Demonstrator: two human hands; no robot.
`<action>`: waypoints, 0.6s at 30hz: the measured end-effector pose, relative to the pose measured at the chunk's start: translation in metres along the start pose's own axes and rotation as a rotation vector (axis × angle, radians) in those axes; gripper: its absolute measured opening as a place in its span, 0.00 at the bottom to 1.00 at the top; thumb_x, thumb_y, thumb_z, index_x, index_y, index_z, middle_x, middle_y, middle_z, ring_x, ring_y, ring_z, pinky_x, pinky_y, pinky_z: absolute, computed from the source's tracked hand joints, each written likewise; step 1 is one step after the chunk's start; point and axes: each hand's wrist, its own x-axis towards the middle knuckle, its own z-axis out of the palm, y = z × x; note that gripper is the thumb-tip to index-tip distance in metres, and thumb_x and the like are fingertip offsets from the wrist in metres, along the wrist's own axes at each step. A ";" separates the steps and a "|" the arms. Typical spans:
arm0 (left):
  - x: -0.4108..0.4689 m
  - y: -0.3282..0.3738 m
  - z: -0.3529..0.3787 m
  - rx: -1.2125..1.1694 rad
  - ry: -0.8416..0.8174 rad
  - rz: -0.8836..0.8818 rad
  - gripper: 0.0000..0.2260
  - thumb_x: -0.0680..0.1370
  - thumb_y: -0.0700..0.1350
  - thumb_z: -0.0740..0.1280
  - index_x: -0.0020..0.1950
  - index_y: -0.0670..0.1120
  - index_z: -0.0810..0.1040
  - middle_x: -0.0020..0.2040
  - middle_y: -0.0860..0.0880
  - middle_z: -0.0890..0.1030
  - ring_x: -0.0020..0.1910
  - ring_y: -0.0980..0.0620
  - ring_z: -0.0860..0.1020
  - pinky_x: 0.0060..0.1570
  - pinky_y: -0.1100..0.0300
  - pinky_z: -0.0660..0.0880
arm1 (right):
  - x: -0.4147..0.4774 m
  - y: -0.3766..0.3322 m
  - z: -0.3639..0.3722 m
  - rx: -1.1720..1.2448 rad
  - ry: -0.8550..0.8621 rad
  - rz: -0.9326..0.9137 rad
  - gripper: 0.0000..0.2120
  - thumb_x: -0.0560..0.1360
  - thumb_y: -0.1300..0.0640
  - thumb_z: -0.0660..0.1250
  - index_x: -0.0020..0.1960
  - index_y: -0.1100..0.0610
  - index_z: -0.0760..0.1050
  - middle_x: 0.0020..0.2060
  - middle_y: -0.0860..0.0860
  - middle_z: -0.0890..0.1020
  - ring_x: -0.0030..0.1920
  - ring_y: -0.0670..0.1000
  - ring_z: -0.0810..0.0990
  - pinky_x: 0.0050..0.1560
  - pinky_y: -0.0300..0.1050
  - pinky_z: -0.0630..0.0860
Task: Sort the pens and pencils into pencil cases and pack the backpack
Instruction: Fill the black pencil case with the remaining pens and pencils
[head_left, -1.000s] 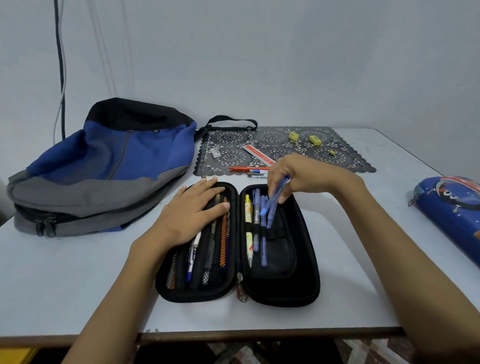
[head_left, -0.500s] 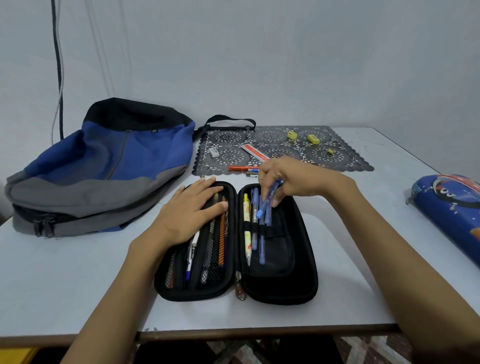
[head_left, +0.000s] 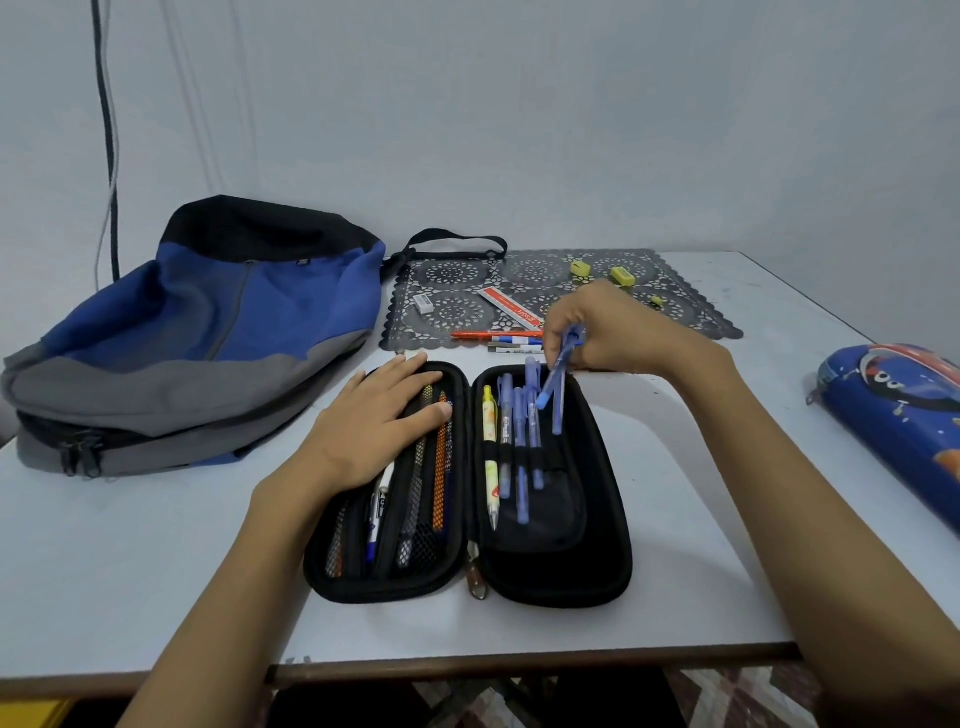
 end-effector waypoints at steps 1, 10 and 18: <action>0.000 0.000 0.000 -0.001 0.002 0.001 0.40 0.66 0.74 0.46 0.75 0.58 0.64 0.79 0.59 0.55 0.77 0.61 0.50 0.77 0.53 0.45 | 0.001 -0.001 0.002 -0.021 -0.003 -0.010 0.11 0.67 0.73 0.71 0.40 0.58 0.83 0.37 0.47 0.82 0.39 0.37 0.77 0.42 0.30 0.73; 0.001 -0.001 0.000 0.003 0.002 -0.005 0.40 0.66 0.74 0.46 0.75 0.58 0.65 0.78 0.59 0.56 0.77 0.61 0.50 0.77 0.52 0.44 | 0.006 -0.008 0.011 -0.045 -0.130 -0.040 0.13 0.66 0.72 0.69 0.40 0.55 0.84 0.38 0.44 0.81 0.40 0.36 0.76 0.46 0.36 0.71; 0.000 0.000 0.000 0.008 0.000 -0.007 0.40 0.66 0.74 0.46 0.75 0.58 0.64 0.79 0.59 0.55 0.77 0.61 0.51 0.77 0.52 0.45 | 0.003 -0.019 0.012 -0.011 -0.254 -0.012 0.13 0.65 0.71 0.72 0.39 0.53 0.83 0.42 0.41 0.77 0.44 0.38 0.75 0.48 0.39 0.72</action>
